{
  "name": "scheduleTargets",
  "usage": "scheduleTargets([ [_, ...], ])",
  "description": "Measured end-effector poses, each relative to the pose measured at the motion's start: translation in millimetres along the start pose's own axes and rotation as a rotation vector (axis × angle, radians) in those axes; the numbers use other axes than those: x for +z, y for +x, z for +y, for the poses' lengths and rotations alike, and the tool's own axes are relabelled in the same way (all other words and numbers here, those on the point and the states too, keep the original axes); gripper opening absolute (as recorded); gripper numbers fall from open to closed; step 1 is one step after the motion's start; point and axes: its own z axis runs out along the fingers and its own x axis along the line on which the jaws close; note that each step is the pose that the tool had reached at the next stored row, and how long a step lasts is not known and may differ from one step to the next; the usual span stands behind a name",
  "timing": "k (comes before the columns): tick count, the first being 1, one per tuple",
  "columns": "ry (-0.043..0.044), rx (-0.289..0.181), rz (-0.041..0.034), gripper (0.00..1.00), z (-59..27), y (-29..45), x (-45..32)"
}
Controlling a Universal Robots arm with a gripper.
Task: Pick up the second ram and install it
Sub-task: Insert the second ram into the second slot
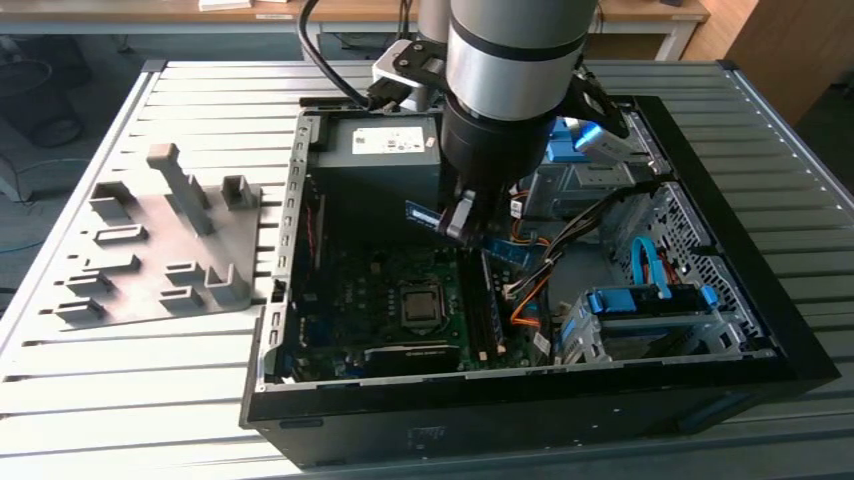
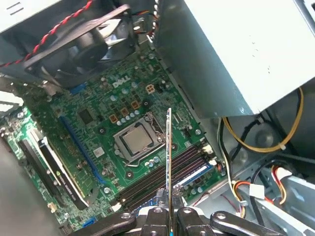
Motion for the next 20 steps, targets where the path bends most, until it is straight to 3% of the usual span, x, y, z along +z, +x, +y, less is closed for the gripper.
scheduleTargets([
  [20,0.0160,0.214,-0.0063,0.14,0.0,0.1,0.9],
])
